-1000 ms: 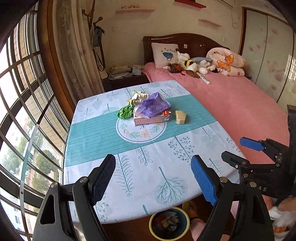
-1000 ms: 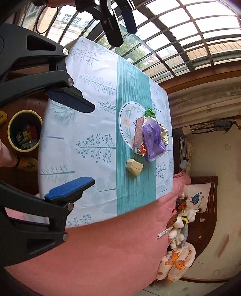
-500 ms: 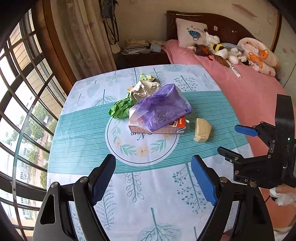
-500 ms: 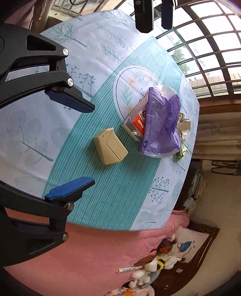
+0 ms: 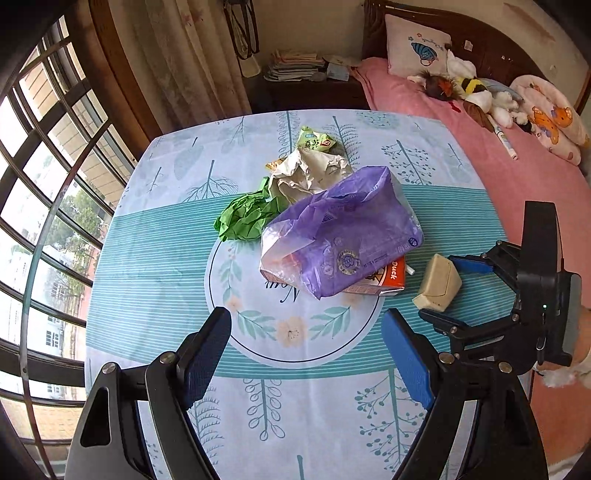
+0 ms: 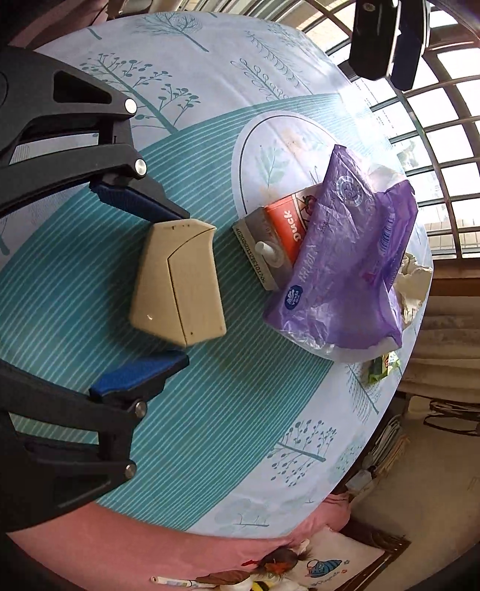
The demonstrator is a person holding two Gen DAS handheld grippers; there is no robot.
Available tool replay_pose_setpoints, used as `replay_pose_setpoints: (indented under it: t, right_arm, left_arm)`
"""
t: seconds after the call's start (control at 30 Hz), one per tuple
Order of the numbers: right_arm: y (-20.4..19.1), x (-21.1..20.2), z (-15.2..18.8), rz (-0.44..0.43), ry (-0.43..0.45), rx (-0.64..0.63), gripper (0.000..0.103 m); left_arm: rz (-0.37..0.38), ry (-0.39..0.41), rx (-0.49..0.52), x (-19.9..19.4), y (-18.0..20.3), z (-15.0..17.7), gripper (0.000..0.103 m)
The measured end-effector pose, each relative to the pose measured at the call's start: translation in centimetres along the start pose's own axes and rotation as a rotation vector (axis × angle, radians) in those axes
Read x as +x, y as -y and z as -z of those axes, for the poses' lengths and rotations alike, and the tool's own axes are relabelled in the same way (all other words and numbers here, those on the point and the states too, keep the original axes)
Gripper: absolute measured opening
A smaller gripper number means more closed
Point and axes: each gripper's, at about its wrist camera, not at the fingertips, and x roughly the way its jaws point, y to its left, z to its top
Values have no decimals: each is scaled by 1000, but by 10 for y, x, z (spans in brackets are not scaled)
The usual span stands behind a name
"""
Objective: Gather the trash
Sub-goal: 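Grasp the beige block with the right tool while the left tool grasps the purple plastic bag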
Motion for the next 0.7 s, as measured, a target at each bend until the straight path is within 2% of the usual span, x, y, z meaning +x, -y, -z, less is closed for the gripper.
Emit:
replay_pose_setpoints:
  t: [0.07, 0.2, 0.3, 0.43, 0.5, 0.57, 0.7]
  right_arm:
    - [2, 4, -2, -5, 5, -8, 60]
    - [7, 9, -11, 12, 1, 29, 59]
    - [17, 8, -15, -15, 8, 101, 59]
    - [30, 3, -10, -54, 21, 189, 59]
    - [33, 2, -7, -54, 29, 206, 59]
    - [36, 3, -6, -54, 33, 219, 59]
    - [33, -3, -2, -54, 44, 248, 59]
  left_arm:
    - [3, 0, 29, 2, 1, -10, 85]
    - [54, -29, 121, 9, 9, -30, 85]
    - [89, -50, 233, 18, 21, -44, 85]
    - [61, -70, 403, 40, 36, -60, 85]
    - [53, -103, 467, 53, 40, -66, 85]
    - [81, -144, 511, 64, 43, -71, 85]
    - [102, -226, 536, 88, 45, -78, 85]
